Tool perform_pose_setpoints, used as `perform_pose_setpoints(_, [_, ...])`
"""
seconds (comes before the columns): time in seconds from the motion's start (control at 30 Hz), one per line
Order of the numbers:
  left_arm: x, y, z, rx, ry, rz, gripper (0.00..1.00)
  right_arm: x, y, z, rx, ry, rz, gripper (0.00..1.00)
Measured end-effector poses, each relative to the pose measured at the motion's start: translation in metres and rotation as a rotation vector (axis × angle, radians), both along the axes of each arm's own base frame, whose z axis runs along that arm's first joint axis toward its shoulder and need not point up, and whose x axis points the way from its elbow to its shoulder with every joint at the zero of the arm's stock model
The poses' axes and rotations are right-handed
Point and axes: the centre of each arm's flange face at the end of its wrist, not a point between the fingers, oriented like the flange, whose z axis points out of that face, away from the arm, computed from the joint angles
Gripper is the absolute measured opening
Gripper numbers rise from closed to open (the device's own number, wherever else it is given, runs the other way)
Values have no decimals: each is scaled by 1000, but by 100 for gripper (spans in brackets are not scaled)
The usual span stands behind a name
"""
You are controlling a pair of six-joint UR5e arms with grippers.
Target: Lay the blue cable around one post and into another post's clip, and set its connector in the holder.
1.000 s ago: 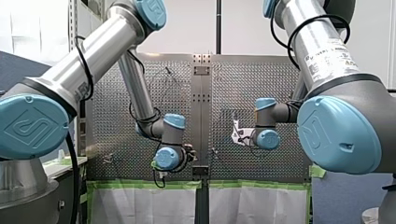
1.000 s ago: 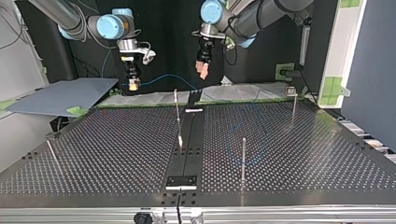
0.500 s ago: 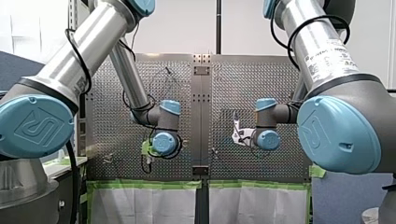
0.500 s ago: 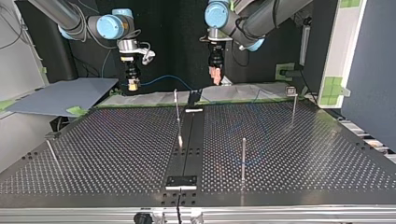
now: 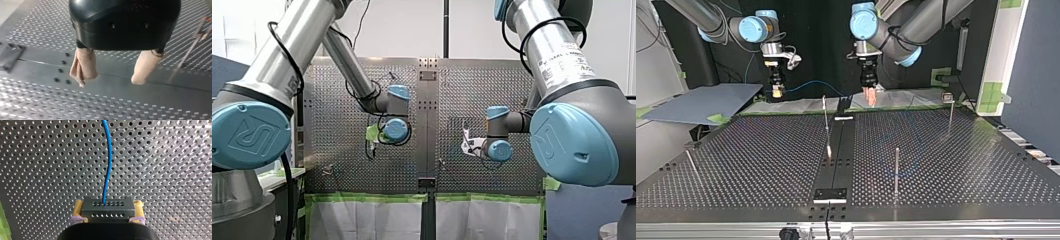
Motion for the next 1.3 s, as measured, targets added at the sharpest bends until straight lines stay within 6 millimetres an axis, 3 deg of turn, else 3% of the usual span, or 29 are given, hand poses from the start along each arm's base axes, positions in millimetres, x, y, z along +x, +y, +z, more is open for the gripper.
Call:
perform_pose_setpoints(0.33, [15, -6, 83, 43, -73, 77, 100, -4, -3, -2, 4, -2, -8, 0])
perform_pose_setpoints(0.9, [-8, 15, 155, 129, -73, 168, 100, -9, -6, -4, 7, -1, -20, 0])
perform_pose_setpoints(1.3, [-15, 25, 239, 128, -127, 201, 100, -12, -9, -6, 3, -4, -25, 0])
